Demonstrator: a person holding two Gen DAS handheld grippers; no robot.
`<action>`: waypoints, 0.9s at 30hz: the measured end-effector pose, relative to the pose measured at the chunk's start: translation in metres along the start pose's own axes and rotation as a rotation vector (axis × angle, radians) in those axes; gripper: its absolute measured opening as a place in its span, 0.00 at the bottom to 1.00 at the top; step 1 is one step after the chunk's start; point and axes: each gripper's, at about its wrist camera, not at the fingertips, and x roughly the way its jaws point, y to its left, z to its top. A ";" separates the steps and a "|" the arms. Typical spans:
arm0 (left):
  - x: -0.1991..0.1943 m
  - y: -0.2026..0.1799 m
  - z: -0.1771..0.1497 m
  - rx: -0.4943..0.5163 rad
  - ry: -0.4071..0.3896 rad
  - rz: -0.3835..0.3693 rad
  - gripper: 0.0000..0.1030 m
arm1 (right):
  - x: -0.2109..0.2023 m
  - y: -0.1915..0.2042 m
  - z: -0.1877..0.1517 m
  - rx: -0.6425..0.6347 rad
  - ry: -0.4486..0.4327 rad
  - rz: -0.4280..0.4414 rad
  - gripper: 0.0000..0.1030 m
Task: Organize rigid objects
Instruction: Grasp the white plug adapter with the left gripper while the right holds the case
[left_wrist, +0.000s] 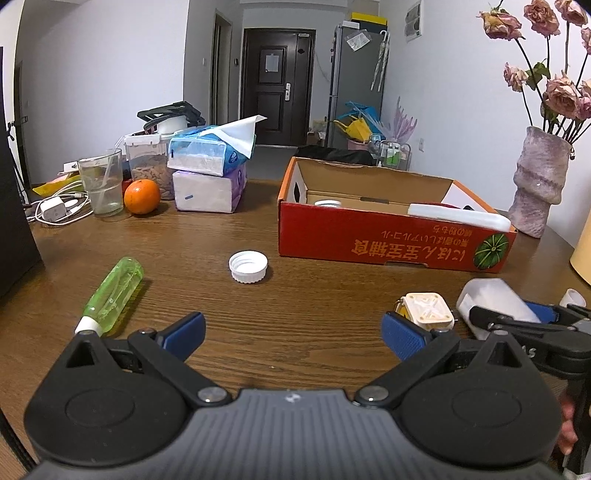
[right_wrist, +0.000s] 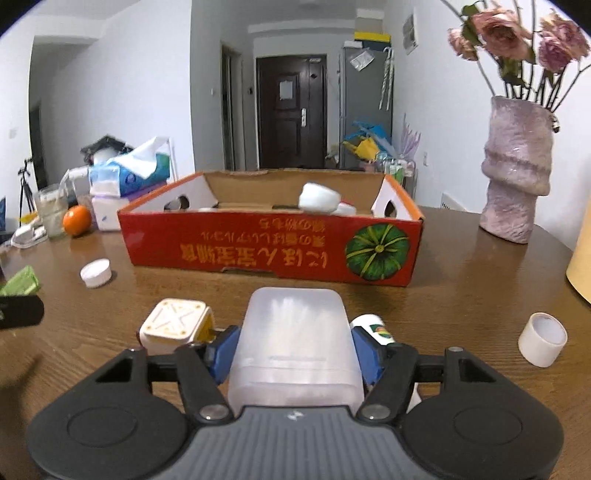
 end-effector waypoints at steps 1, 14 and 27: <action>0.000 0.000 0.000 0.001 -0.001 0.001 1.00 | -0.002 0.000 0.000 0.000 -0.011 -0.005 0.62; 0.018 -0.012 0.000 -0.006 0.015 0.038 1.00 | -0.037 -0.029 0.007 0.021 -0.128 -0.022 0.62; 0.040 -0.077 0.002 -0.010 0.046 -0.004 1.00 | -0.047 -0.074 0.005 0.052 -0.146 -0.055 0.62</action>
